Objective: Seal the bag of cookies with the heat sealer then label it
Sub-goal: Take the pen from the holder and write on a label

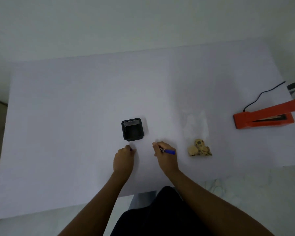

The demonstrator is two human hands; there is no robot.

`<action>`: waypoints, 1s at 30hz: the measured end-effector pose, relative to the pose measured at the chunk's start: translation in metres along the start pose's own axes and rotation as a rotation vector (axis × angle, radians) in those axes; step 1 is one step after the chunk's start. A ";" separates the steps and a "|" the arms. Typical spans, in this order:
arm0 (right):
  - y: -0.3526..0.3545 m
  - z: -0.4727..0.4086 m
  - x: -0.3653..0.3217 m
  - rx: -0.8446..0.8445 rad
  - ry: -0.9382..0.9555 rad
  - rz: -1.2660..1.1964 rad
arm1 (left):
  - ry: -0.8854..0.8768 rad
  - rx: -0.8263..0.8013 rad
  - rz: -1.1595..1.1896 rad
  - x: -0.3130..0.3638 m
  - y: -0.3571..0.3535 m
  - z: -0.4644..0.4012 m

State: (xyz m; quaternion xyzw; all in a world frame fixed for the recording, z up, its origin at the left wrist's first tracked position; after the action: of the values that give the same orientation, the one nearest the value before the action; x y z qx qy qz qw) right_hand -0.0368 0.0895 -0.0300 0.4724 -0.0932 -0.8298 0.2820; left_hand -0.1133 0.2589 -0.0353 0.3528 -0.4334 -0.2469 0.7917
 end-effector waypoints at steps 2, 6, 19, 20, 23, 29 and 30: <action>0.002 0.008 -0.021 -0.057 -0.014 -0.053 | -0.026 0.002 0.177 0.008 0.004 0.002; 0.008 0.028 -0.064 -0.234 -0.140 -0.167 | -0.079 0.047 0.610 0.037 0.036 0.015; 0.037 0.067 -0.157 -0.214 -0.057 -0.382 | -0.035 0.169 0.999 0.077 0.123 0.042; 0.038 0.068 -0.159 -0.199 -0.054 -0.389 | -0.037 0.172 0.997 0.079 0.125 0.042; 0.042 0.070 -0.165 -0.172 -0.043 -0.410 | -0.056 0.184 0.971 0.084 0.131 0.042; 0.045 0.068 -0.173 -0.184 -0.005 -0.381 | -0.119 0.155 0.994 0.098 0.138 0.043; 0.046 0.069 -0.175 -0.176 0.014 -0.384 | -0.127 0.154 0.998 0.100 0.140 0.044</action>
State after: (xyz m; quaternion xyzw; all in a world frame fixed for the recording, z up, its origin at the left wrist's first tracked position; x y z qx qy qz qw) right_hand -0.0079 0.1415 0.1539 0.4608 0.0732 -0.8700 0.1594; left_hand -0.0884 0.2619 0.1406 0.1442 -0.6134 0.1732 0.7570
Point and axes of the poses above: each hand's wrist, its own z-axis away from the middle knuckle, its own y-axis out of the back of the hand, x = y × z, the point moved 4 cm from there along -z, towards the middle knuckle, and after that the axes turned 14 degrees about -y, right-handed, at the moved point
